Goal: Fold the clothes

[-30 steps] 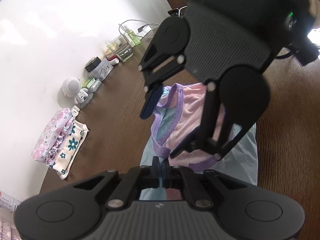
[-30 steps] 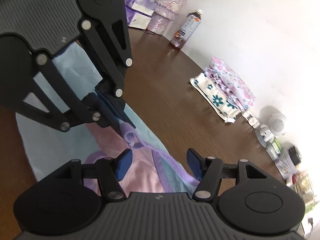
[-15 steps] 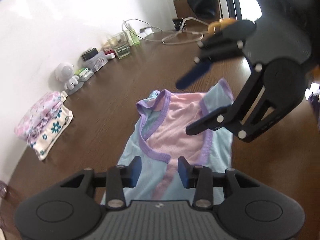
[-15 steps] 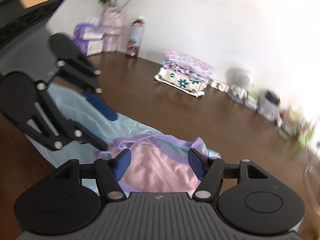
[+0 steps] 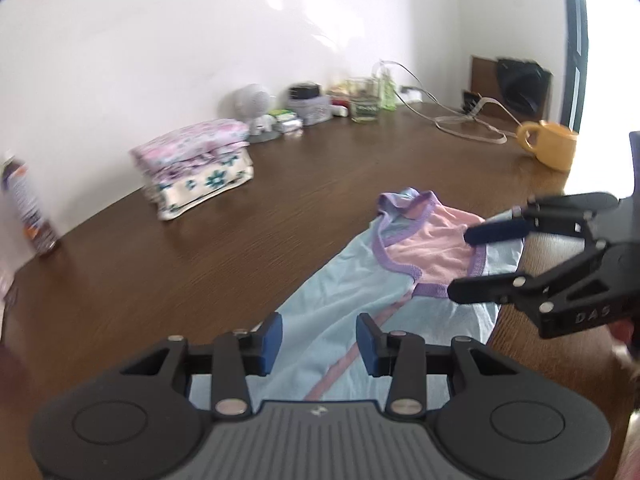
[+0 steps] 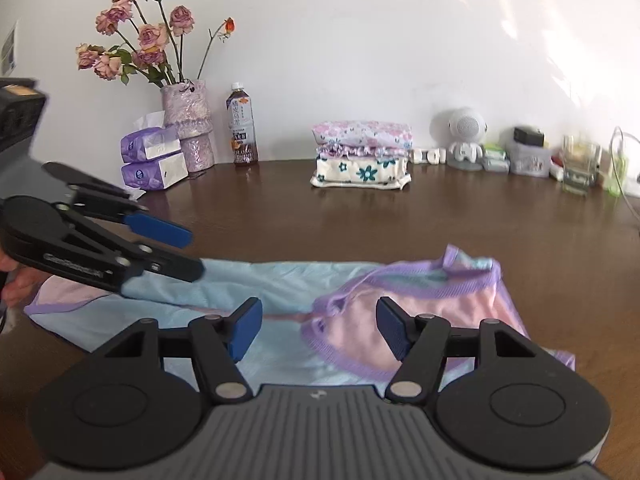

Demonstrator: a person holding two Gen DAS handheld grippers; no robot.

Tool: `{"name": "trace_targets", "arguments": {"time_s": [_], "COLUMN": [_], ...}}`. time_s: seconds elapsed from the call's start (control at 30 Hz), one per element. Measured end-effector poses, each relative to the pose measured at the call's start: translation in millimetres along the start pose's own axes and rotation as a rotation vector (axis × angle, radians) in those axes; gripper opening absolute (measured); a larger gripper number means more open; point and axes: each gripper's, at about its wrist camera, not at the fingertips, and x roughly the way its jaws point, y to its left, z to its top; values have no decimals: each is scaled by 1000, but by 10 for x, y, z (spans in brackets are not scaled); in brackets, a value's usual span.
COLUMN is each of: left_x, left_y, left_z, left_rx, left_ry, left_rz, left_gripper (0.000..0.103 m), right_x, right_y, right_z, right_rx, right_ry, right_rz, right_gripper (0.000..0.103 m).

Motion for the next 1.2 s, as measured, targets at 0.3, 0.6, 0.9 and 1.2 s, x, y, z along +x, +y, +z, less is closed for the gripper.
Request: {"name": "trace_targets", "arguments": {"time_s": [0.3, 0.6, 0.9, 1.2], "left_x": [-499, -728, -769, -761], "left_y": [136, 126, 99, 16], "left_z": [-560, -878, -1153, -1337], "left_rx": [-374, -534, -640, -653], "left_ry": [-118, -188, -200, -200], "left_rz": [25, 30, 69, 94], "left_gripper": [92, 103, 103, 103], "right_x": [-91, -221, -286, -280], "right_y": [275, 442, 467, 537], "right_z": [-61, -144, -293, -449], "right_rx": [17, 43, 93, 81], "right_ry": [9, 6, 9, -6], "right_rz": [43, 40, 12, 3], "right_gripper": [81, 102, 103, 103]}}
